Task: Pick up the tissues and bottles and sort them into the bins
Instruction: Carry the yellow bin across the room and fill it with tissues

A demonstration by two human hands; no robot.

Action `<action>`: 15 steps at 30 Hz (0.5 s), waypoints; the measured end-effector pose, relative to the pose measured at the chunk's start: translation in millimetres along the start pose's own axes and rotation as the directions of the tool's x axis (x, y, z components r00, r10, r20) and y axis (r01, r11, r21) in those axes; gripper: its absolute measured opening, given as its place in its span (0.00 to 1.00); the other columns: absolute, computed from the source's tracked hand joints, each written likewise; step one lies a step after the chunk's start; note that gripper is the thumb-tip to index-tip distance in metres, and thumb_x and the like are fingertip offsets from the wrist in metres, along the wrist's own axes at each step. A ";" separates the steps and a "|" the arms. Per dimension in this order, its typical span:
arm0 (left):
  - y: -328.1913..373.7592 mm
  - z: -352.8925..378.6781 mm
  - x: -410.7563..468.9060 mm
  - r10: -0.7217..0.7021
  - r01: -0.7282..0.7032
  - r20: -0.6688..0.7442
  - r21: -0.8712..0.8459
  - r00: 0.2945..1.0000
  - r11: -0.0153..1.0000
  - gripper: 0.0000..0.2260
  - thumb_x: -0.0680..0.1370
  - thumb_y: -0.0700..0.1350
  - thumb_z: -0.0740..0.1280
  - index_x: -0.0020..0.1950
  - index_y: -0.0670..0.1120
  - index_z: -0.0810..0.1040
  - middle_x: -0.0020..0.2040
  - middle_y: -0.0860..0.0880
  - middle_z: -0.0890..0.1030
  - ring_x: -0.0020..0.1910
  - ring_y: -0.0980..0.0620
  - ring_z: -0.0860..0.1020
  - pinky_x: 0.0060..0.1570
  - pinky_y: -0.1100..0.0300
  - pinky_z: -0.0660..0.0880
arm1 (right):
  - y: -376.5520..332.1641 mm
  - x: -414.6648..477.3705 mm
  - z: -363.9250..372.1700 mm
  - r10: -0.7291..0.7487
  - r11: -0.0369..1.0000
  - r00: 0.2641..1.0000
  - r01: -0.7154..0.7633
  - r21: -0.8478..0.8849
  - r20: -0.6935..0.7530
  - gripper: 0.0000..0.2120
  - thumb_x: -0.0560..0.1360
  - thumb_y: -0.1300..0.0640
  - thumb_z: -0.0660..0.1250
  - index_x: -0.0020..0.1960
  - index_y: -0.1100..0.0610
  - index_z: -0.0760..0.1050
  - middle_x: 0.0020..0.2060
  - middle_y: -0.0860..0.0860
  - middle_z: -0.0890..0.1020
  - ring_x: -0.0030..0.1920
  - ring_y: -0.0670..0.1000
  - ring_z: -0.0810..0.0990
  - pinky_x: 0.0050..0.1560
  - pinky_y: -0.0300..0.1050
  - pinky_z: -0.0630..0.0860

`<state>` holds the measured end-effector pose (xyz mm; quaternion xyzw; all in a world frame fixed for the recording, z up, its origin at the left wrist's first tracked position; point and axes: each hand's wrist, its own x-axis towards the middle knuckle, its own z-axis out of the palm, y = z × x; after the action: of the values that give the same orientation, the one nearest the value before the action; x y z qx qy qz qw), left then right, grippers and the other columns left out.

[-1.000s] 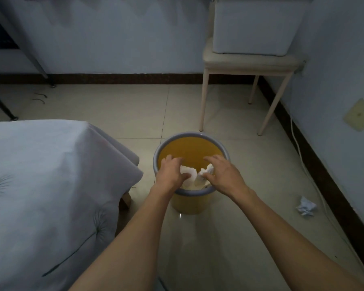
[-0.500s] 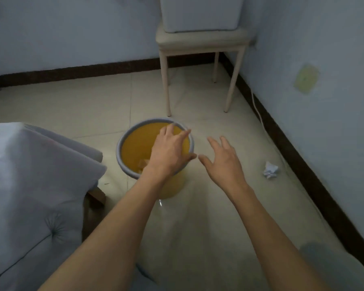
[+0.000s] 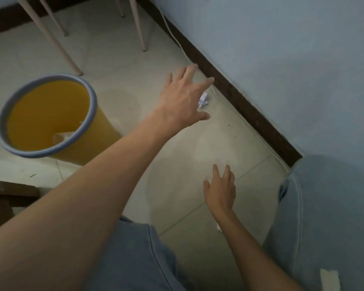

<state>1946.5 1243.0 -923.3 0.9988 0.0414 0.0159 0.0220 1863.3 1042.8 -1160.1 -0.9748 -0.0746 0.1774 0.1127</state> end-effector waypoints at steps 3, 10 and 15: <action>21.7 -1.7 4.7 0.025 -0.025 -0.016 -0.018 1.000 1.000 0.43 0.71 0.67 0.76 0.82 0.58 0.64 0.82 0.40 0.60 0.80 0.38 0.60 0.77 0.36 0.62 | 31.9 -22.7 21.1 0.006 0.999 1.000 -0.005 -0.035 0.025 0.30 0.81 0.46 0.68 0.80 0.50 0.65 0.80 0.60 0.60 0.77 0.61 0.62 0.67 0.58 0.75; 34.6 -10.7 4.2 -0.029 0.030 0.028 -0.025 0.999 0.999 0.42 0.72 0.68 0.74 0.82 0.58 0.64 0.82 0.43 0.60 0.80 0.40 0.60 0.75 0.32 0.62 | 72.6 -80.9 54.1 0.007 0.992 0.988 0.013 -0.129 0.155 0.28 0.78 0.42 0.69 0.75 0.46 0.68 0.73 0.55 0.65 0.69 0.56 0.67 0.59 0.52 0.78; 30.9 -20.0 0.0 -0.077 0.078 0.022 -0.059 0.997 0.995 0.41 0.72 0.68 0.74 0.82 0.58 0.64 0.81 0.43 0.60 0.80 0.41 0.60 0.73 0.32 0.64 | 89.1 -97.2 73.4 0.027 0.992 0.985 -0.007 -0.122 0.168 0.26 0.72 0.46 0.74 0.69 0.44 0.74 0.65 0.53 0.70 0.62 0.56 0.72 0.50 0.53 0.80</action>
<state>1948.3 1213.1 -901.9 0.9954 0.0796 0.0062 0.0531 1756.1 953.1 -1216.9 -0.9619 -0.0863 0.2555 0.0449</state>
